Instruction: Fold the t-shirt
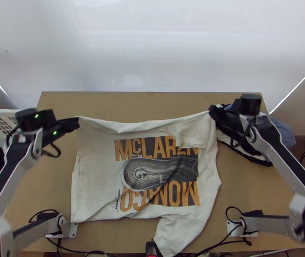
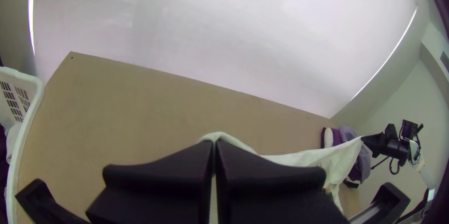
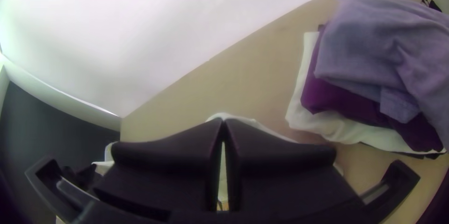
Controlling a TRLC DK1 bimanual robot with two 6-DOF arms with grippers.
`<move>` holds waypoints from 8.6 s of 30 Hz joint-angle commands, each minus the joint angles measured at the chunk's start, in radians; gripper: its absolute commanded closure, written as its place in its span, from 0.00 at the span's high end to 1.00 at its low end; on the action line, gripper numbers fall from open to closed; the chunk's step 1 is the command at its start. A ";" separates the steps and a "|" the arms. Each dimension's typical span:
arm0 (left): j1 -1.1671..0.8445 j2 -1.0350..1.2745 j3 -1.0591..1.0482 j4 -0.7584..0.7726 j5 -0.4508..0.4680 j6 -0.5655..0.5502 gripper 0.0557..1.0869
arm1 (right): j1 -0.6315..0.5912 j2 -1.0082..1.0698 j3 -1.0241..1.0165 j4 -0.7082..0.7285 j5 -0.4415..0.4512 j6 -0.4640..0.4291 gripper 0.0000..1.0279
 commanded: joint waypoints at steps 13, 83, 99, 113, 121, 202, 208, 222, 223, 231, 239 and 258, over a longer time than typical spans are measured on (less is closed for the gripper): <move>0.072 0.688 0.470 0.056 -0.049 0.050 0.03 | -0.041 0.566 0.498 -0.059 0.011 -0.018 0.03; 0.046 0.417 0.174 -0.525 -0.102 0.561 0.03 | 0.038 0.142 -0.287 -0.082 0.062 -0.070 0.03; 0.020 0.328 0.114 -0.481 -0.081 0.562 0.28 | 0.064 0.088 -0.300 -0.078 0.080 -0.067 0.19; -0.020 0.187 0.203 -0.781 0.002 0.620 0.96 | 0.175 -0.185 -0.214 -0.495 0.066 0.065 0.86; -0.043 0.111 0.160 -0.803 0.000 0.634 0.96 | 0.318 -0.461 -0.338 -0.802 0.005 0.209 0.89; -0.305 0.127 0.169 -1.306 -0.353 0.798 0.96 | 0.577 -0.408 -0.654 -0.513 -0.125 0.036 0.03; -0.364 0.151 0.137 -1.337 -0.403 0.918 0.96 | 0.577 -0.409 -0.654 -0.509 -0.125 0.037 0.03; -0.416 0.332 0.040 -1.329 -0.405 0.700 0.96 | 0.575 -0.466 -0.668 -0.509 -0.124 0.042 0.03; -0.417 0.331 0.019 -1.329 -0.405 0.694 0.95 | 0.575 -0.467 -0.668 -0.509 -0.124 0.042 0.03; -0.414 0.364 -0.057 -1.326 -0.405 0.590 0.95 | 0.575 -0.467 -0.668 -0.509 -0.124 0.042 0.03; -0.428 0.374 -0.099 -1.282 -0.397 0.578 0.95 | 0.575 -0.464 -0.668 -0.503 -0.124 0.042 0.03; -0.453 0.326 -0.188 -1.088 -0.264 0.561 0.03 | 0.575 -0.466 -0.668 -0.503 -0.124 0.042 0.03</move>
